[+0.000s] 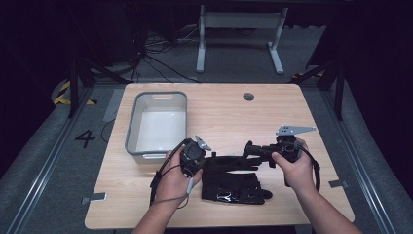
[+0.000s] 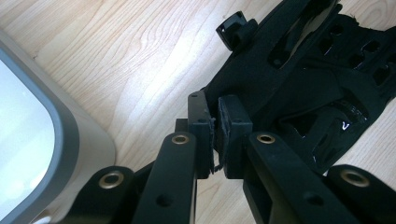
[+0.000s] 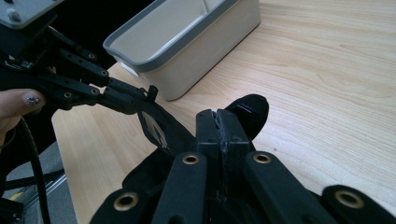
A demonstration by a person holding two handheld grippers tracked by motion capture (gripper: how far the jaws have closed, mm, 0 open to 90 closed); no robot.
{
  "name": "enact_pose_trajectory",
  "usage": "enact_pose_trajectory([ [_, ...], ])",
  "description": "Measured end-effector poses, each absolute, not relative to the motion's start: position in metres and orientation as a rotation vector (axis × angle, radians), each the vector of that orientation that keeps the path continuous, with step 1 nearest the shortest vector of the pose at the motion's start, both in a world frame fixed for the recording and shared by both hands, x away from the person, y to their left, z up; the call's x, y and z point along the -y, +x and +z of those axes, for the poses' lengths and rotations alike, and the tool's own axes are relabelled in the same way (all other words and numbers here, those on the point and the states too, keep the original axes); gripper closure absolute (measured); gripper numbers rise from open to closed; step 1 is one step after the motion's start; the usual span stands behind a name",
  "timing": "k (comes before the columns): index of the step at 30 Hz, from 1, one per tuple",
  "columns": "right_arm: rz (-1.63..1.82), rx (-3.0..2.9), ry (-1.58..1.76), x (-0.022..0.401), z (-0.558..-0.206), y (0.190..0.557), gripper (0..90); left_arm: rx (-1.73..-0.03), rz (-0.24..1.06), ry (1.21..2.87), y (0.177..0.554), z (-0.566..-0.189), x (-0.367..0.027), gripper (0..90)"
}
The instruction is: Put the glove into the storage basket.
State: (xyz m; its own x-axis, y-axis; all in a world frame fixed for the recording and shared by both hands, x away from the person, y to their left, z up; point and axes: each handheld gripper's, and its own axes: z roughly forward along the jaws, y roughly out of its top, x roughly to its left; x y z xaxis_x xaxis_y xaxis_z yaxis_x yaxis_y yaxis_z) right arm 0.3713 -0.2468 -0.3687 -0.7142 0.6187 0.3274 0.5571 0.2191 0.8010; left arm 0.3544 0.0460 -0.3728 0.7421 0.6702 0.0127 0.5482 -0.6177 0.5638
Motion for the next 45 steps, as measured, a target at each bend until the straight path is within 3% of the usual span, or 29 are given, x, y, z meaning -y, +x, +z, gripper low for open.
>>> enact_pose_trajectory([
  [13, 1.517, -2.425, 1.173, 0.251, -0.383, 0.368, 89.6, -0.902, 0.286, 2.452, 0.353, -0.379, -0.039, 84.8],
  [27, 1.486, -2.523, 1.186, 0.252, -0.395, 0.342, 88.9, -0.853, 0.124, 2.572, 0.345, -0.381, -0.037, 77.8],
  [33, 1.466, -2.566, 1.182, 0.252, -0.402, 0.325, 88.4, -0.836, -0.004, 2.663, 0.342, -0.386, -0.034, 76.1],
  [39, 1.441, -2.626, 1.183, 0.253, -0.408, 0.309, 81.6, -0.805, -0.089, 2.661, 0.339, -0.385, -0.034, 63.2],
  [45, 1.434, -2.613, 1.148, 0.26, -0.398, 0.293, 74.0, -0.8, -0.092, 2.602, 0.336, -0.375, -0.038, 58.2],
])
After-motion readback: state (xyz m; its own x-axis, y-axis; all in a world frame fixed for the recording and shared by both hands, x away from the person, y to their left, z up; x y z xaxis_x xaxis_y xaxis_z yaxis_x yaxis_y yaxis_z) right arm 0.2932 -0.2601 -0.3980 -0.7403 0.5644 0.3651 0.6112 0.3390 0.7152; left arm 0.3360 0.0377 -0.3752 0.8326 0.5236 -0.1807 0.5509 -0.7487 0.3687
